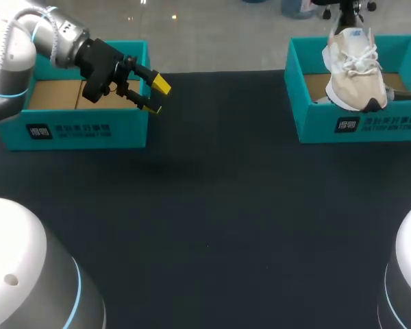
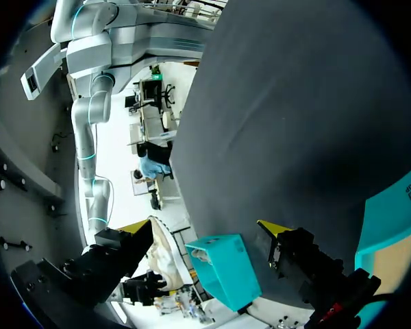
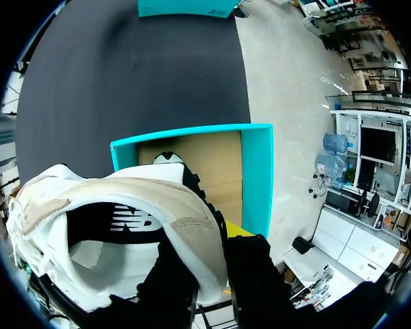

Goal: Take the shoe out of the shoebox, open the shoe tongue, remove and reinsert the insole, then place the shoe into the shoebox

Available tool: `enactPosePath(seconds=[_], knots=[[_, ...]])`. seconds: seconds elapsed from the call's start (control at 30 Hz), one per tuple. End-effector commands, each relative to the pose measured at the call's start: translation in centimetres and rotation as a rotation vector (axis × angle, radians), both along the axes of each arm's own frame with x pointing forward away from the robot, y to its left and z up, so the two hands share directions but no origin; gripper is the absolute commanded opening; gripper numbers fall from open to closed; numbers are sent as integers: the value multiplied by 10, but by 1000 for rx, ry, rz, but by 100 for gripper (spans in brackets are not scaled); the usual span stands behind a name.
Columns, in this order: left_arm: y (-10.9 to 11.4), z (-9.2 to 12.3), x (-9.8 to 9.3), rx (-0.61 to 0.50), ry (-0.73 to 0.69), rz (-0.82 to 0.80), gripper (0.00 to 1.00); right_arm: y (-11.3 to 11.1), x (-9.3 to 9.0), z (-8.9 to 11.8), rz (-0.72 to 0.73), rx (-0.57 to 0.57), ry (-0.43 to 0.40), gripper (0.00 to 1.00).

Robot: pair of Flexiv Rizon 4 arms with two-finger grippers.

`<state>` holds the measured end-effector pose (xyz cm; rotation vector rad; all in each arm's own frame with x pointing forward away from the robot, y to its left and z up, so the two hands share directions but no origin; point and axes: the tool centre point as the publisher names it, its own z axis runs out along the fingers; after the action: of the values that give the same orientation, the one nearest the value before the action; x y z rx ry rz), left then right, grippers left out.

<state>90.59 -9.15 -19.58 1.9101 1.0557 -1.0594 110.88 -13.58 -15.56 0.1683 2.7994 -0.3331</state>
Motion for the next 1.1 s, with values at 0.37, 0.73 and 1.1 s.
enactPosePath(seconds=[0.37, 0.73, 1.1], knots=[[1, 0, 0, 2, -1, -1, 100, -90, 62, -5, -189, 2, -49, 0], [1, 0, 0, 2, -1, -1, 100, -154, 89, -22, -325, -49, -30, 0], [1, 0, 0, 2, -1, -1, 100, -174, 78, -27, -854, 15, -49, 0]])
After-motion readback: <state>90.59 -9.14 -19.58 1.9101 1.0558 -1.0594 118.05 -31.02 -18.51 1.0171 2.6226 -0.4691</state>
